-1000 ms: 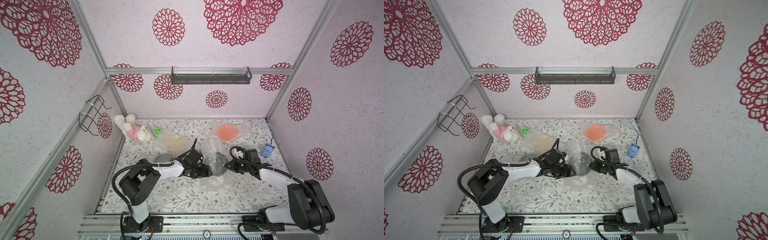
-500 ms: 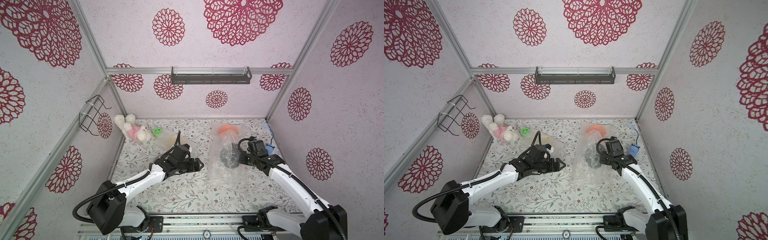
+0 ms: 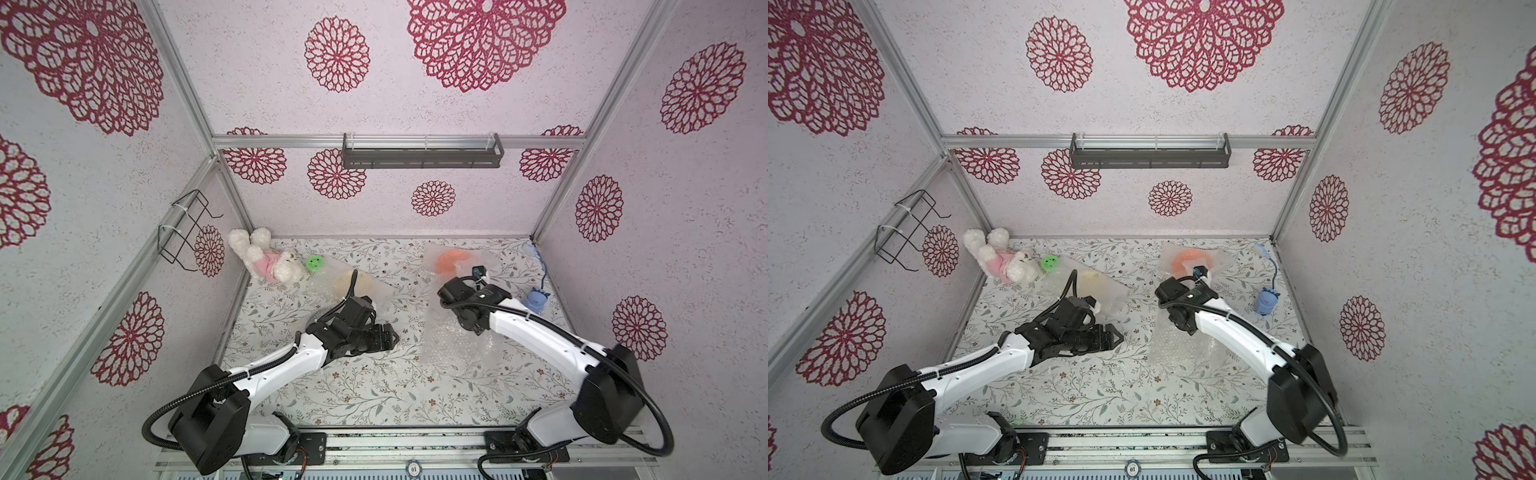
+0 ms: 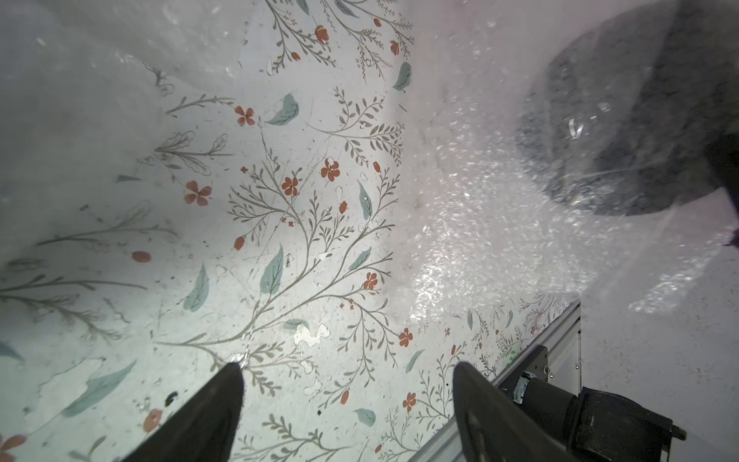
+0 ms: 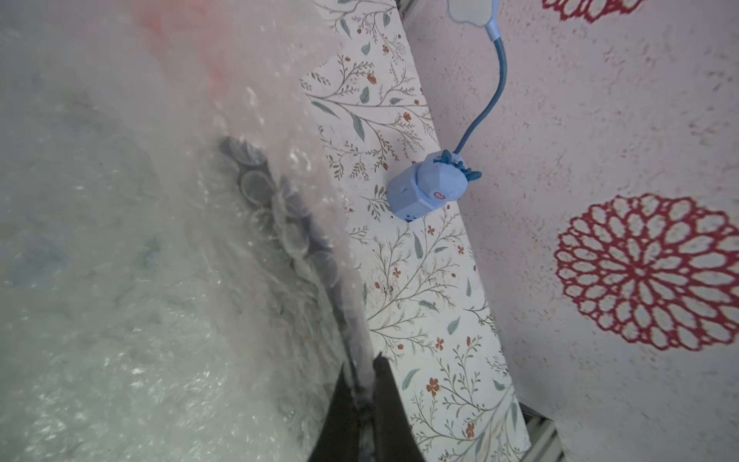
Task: Unpack dinner plates from bubble wrap
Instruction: Unwrap the bubble wrap at the center of the board.
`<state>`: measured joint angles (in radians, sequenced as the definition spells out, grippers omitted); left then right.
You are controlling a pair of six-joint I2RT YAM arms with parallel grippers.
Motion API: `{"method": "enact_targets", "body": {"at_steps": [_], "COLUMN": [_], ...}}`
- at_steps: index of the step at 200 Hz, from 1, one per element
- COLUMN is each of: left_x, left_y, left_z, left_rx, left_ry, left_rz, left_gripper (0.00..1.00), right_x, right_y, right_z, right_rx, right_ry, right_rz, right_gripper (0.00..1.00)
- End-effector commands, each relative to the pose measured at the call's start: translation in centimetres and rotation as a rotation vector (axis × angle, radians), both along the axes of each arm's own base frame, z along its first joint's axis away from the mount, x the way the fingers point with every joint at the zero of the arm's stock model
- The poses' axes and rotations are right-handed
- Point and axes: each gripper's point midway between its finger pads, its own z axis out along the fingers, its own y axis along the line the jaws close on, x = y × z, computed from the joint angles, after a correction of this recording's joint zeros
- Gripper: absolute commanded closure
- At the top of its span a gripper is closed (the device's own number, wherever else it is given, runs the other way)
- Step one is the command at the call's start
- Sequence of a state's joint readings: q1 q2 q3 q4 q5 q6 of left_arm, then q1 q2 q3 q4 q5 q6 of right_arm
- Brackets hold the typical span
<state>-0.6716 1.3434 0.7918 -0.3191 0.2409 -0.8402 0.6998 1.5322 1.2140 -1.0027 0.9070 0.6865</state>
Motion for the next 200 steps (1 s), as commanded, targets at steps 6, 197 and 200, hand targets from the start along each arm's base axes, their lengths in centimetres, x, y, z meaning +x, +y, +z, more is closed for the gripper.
{"method": "enact_targets", "body": {"at_steps": [6,197,200], "left_x": [0.1,-0.6,-0.7], "left_y": [0.9,3.1,3.1], "left_z": [-0.1,-3.1,-3.2], "left_rx": [0.010,0.024,0.024], "left_ry": [-0.006,0.056,0.058], "left_rz": [0.030,0.101,0.101], "left_gripper": [0.15,0.16,0.16], "right_x": [-0.2,-0.5,-0.5], "right_y": [-0.2,13.3,13.4], "right_z": [1.5,-11.9,-12.1], "right_rx": [-0.141,0.164,0.168], "right_ry": [-0.064,0.208,0.211], "right_rz": [-0.037,0.175,0.175], "right_gripper": [1.00,0.62,0.62]}}
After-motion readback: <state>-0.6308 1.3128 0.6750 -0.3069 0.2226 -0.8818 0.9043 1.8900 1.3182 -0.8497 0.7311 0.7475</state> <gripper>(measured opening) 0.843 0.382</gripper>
